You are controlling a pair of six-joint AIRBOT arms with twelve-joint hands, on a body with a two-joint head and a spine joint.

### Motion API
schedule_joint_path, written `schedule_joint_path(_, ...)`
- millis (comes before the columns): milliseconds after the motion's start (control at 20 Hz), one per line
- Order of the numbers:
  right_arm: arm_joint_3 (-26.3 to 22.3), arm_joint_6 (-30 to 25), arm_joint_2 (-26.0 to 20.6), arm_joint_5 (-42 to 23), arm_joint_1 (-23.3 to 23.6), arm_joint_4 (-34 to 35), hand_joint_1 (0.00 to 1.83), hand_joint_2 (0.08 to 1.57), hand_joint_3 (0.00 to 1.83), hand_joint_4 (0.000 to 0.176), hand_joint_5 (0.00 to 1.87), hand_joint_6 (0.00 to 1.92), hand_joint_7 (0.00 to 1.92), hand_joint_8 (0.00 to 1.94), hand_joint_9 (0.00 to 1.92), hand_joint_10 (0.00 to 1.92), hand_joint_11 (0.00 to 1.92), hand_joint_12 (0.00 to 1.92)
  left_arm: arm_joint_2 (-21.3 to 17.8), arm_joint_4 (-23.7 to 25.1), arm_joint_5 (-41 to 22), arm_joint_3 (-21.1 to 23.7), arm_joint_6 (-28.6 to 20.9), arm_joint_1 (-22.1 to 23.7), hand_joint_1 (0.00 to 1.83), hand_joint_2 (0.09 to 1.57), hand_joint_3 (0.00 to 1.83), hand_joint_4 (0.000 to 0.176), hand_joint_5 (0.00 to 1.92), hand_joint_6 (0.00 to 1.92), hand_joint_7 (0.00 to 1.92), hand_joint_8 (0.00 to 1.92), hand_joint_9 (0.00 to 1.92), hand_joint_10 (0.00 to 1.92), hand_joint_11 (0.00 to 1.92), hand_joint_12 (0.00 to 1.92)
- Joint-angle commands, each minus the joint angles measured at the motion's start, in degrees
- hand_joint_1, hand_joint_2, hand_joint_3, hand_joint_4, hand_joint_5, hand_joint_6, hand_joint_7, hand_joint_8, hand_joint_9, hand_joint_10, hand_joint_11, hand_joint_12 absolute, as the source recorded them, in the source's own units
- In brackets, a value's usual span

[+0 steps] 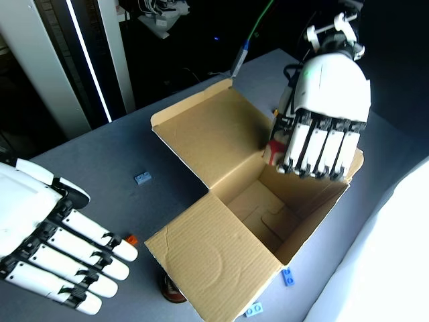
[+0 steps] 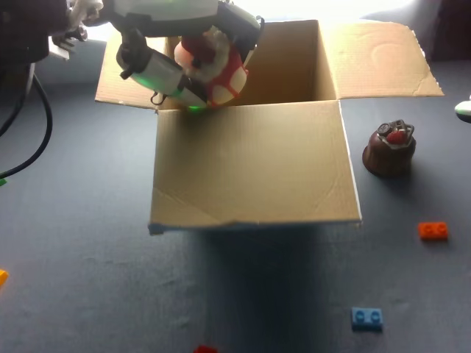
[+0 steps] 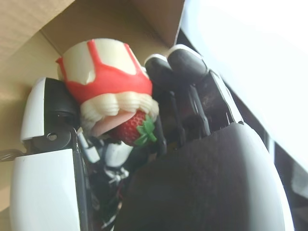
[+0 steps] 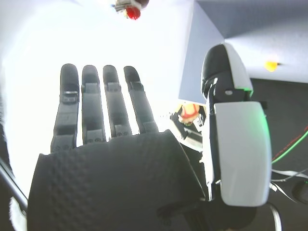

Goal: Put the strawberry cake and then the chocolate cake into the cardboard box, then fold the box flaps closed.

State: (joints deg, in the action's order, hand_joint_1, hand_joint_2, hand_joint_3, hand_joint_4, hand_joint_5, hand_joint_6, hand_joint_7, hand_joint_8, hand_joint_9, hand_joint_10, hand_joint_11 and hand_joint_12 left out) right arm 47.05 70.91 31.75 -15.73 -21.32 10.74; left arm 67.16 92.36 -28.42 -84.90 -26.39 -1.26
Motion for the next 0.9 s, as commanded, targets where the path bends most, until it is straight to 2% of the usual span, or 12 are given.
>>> schedule_joint_path(0, 0.15, 0.36, -0.64, -6.24, 0.28, 0.05, 0.40, 1.12, 0.00, 0.000, 0.17, 0.00, 0.14, 0.00, 0.16, 0.00, 0.00, 0.49, -0.25, -3.23, -0.66, -0.77, 0.68, 0.37, 1.10, 1.32, 0.00, 0.000, 0.59, 1.45, 0.62, 1.68, 0.40, 1.62, 0.33, 1.92)
schedule_joint_path(50, 0.15, 0.36, -0.64, -6.24, 0.28, 0.05, 0.41, 1.11, 0.00, 0.000, 0.18, 0.01, 0.14, 0.00, 0.17, 0.00, 0.00, 0.53, 0.06, -3.55, -0.85, -1.38, 1.00, 0.27, 1.10, 1.32, 0.00, 0.000, 0.59, 1.45, 0.62, 1.68, 0.40, 1.62, 0.33, 1.92)
schedule_joint_path(100, 0.15, 0.36, -0.64, -6.24, 0.28, 0.05, 0.40, 1.12, 0.00, 0.000, 0.17, 0.00, 0.13, 0.00, 0.16, 0.00, 0.00, 0.50, 0.29, -3.73, -1.05, -1.82, 1.08, 0.20, 1.06, 1.28, 0.00, 0.000, 0.66, 1.43, 0.41, 1.55, 0.39, 1.64, 0.33, 1.92)
schedule_joint_path(200, 0.15, 0.37, -0.65, -6.24, 0.28, 0.05, 0.40, 1.12, 0.00, 0.000, 0.17, 0.00, 0.14, 0.00, 0.17, 0.00, 0.00, 0.50, 0.55, -4.10, -1.34, -2.39, 1.24, -0.11, 1.02, 1.28, 0.00, 0.000, 0.66, 1.46, 0.32, 1.47, 0.37, 1.64, 0.33, 1.91)
schedule_joint_path(250, 0.15, 0.37, -0.66, -6.24, 0.27, 0.05, 0.37, 1.12, 0.00, 0.000, 0.17, 0.00, 0.13, 0.00, 0.16, 0.00, 0.00, 0.50, 0.61, -4.45, -1.44, -2.54, 1.24, -0.24, 1.04, 1.21, 0.00, 0.000, 0.41, 1.11, 0.30, 1.37, 0.35, 1.62, 0.32, 1.88)
schedule_joint_path(300, 0.15, 0.38, -0.66, -6.24, 0.25, 0.05, 0.40, 1.12, 0.00, 0.000, 0.17, 0.00, 0.13, 0.00, 0.16, 0.00, 0.00, 0.50, 0.64, -4.52, -1.45, -2.58, 1.24, -0.34, 1.02, 1.18, 0.00, 0.000, 0.42, 0.79, 0.35, 1.15, 0.34, 1.55, 0.32, 1.81)
schedule_joint_path(400, 0.15, 0.38, -0.66, -6.24, 0.25, 0.05, 0.41, 1.11, 0.00, 0.000, 0.17, 0.00, 0.13, 0.00, 0.16, 0.00, 0.00, 0.50, 0.77, -4.69, -1.48, -2.59, 1.24, -0.54, 0.92, 1.16, 0.00, 0.000, 0.49, 0.37, 0.48, 0.67, 0.36, 1.27, 0.22, 1.66)
schedule_joint_path(450, 0.15, 0.39, -0.66, -6.26, 0.25, 0.05, 0.40, 1.12, 0.00, 0.000, 0.17, 0.00, 0.12, 0.00, 0.15, 0.00, 0.00, 0.50, 0.87, -6.07, -1.48, -2.60, 2.11, -0.86, 0.83, 1.17, 0.00, 0.000, 0.46, 0.22, 0.52, 0.39, 0.40, 1.01, 0.15, 1.57)
schedule_joint_path(550, 0.15, 0.40, -0.66, -6.28, 0.25, 0.05, 0.37, 1.12, 0.00, 0.000, 0.17, 0.00, 0.13, 0.00, 0.17, 0.01, 0.00, 0.51, 0.91, -6.58, -1.56, -2.62, 2.45, -1.11, 0.71, 1.14, 0.00, 0.000, 0.41, 0.05, 0.49, 0.07, 0.46, 0.52, 0.10, 1.37)
schedule_joint_path(650, 0.15, 0.41, -0.67, -6.28, 0.24, 0.05, 0.40, 1.12, 0.00, 0.000, 0.17, 0.00, 0.14, 0.00, 0.17, 0.00, 0.00, 0.50, 1.07, -6.58, -1.92, -2.97, 2.49, -1.13, 0.55, 1.08, 0.00, 0.007, 0.27, 0.00, 0.35, 0.00, 0.44, 0.16, 0.02, 1.25)
schedule_joint_path(750, 0.15, 0.42, -0.67, -6.29, 0.23, 0.05, 0.40, 1.12, 0.00, 0.000, 0.18, 0.00, 0.13, 0.00, 0.17, 0.00, 0.00, 0.55, 1.17, -7.79, -2.21, -3.24, 3.42, -1.13, 0.50, 1.05, 0.00, 0.015, 0.20, 0.00, 0.27, 0.00, 0.40, 0.04, 0.00, 1.19)
schedule_joint_path(850, 0.15, 0.44, -0.68, -6.29, 0.22, 0.05, 0.38, 1.13, 0.00, 0.000, 0.17, 0.00, 0.13, 0.00, 0.17, 0.00, 0.00, 0.53, 1.21, -8.19, -2.34, -3.34, 3.66, -1.12, 0.48, 1.02, 0.00, 0.025, 0.16, 0.00, 0.22, 0.00, 0.36, 0.02, 0.00, 1.17)
